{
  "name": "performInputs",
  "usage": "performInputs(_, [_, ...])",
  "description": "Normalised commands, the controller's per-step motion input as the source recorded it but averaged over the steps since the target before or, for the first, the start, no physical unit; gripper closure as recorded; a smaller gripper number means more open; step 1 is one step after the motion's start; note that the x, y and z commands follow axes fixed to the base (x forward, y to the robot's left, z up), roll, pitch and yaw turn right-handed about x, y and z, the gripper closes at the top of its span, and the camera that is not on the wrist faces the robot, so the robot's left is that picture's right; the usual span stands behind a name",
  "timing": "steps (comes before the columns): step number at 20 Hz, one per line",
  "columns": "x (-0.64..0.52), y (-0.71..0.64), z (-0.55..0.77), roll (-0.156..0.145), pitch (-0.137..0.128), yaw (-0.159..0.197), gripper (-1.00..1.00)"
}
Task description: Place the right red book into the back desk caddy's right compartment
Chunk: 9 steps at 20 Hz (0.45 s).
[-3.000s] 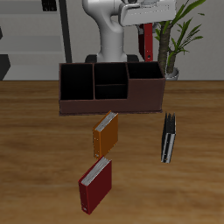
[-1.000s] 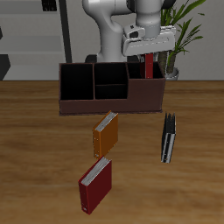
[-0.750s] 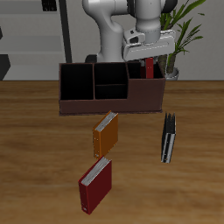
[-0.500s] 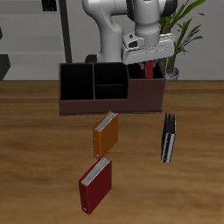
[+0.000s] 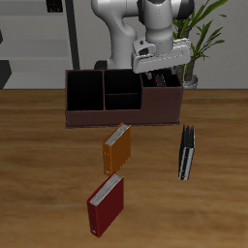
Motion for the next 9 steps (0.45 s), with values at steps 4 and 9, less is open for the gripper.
performInputs(4, [0.05,-0.09,-0.02,-0.002,0.003,-0.007,-1.00])
performInputs(9, [-0.03,-0.11,0.11,-0.006,-0.028,-0.016,-1.00])
